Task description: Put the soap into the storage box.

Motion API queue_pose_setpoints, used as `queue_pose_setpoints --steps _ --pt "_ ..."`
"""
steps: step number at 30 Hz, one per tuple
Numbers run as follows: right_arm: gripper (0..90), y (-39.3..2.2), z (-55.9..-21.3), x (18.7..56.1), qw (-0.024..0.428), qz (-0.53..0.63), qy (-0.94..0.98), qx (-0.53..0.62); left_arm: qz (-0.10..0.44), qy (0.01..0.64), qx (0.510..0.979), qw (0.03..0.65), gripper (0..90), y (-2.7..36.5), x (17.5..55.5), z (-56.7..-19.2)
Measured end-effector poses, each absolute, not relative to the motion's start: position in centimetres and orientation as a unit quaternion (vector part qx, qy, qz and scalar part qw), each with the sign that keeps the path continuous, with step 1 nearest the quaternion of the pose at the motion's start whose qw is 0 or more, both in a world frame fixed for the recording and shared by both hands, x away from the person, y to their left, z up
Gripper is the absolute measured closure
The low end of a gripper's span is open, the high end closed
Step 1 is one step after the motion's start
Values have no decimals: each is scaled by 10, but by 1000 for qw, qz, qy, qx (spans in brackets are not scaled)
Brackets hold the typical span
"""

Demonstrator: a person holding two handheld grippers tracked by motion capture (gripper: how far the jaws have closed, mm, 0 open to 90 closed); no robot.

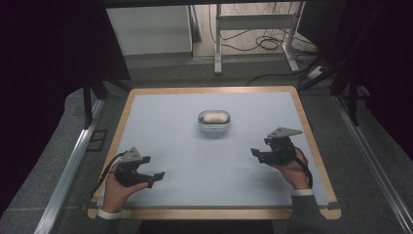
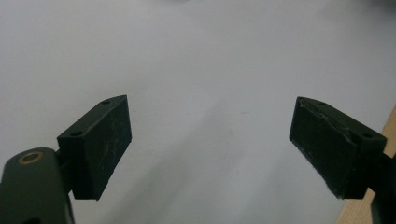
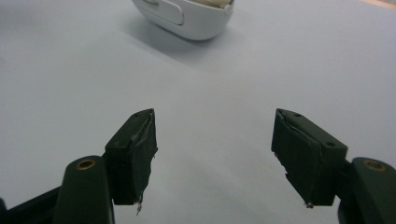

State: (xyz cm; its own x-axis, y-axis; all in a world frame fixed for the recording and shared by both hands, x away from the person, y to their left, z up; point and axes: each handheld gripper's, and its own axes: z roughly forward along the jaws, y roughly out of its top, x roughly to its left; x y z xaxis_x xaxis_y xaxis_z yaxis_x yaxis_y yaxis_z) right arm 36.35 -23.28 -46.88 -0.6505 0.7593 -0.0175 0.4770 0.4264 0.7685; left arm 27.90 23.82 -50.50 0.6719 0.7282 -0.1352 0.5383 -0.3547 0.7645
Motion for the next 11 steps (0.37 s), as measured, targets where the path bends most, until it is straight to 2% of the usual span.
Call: queue_pose_setpoints --steps 11 --pt "283 -239 -469 362 193 384 819 381 115 386 816 415 135 238 279 -505"
